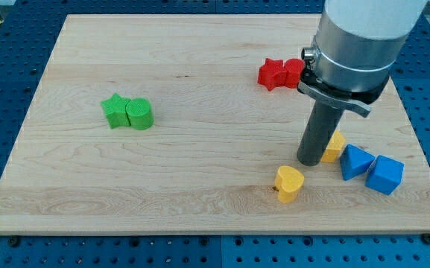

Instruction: Move the yellow hexagon left a nd up a bit

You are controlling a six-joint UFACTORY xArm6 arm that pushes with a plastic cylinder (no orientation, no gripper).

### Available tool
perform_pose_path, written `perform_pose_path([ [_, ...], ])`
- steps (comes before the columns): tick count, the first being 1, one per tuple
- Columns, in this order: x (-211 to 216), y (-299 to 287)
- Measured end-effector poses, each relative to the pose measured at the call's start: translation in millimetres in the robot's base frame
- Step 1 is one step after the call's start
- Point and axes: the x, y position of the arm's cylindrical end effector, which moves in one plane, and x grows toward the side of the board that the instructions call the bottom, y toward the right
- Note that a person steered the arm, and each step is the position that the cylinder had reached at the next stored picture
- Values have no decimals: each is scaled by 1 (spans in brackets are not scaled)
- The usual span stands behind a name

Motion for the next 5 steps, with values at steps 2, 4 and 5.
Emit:
perform_pose_path([
  [2, 4, 30],
  [4, -28, 36],
  [5, -24, 55],
])
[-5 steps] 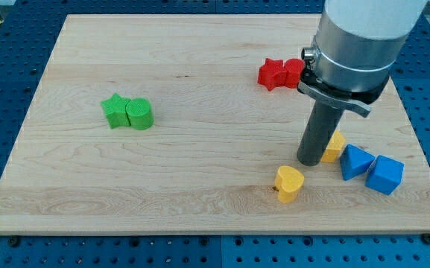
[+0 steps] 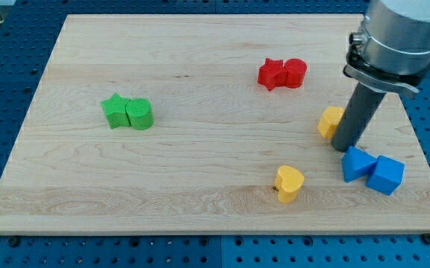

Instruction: Move the yellow hexagon left a nd up a bit

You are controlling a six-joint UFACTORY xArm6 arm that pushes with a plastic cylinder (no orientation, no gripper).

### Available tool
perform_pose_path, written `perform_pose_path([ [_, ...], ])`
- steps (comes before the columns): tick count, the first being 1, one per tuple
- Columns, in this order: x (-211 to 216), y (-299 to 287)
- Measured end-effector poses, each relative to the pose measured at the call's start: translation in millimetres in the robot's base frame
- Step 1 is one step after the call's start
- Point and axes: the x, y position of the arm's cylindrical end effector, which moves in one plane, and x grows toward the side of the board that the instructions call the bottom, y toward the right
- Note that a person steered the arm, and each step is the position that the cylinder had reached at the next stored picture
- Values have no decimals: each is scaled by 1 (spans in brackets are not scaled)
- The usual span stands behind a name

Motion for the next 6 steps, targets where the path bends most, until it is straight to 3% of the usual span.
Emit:
perform_pose_path([
  [6, -36, 17],
])
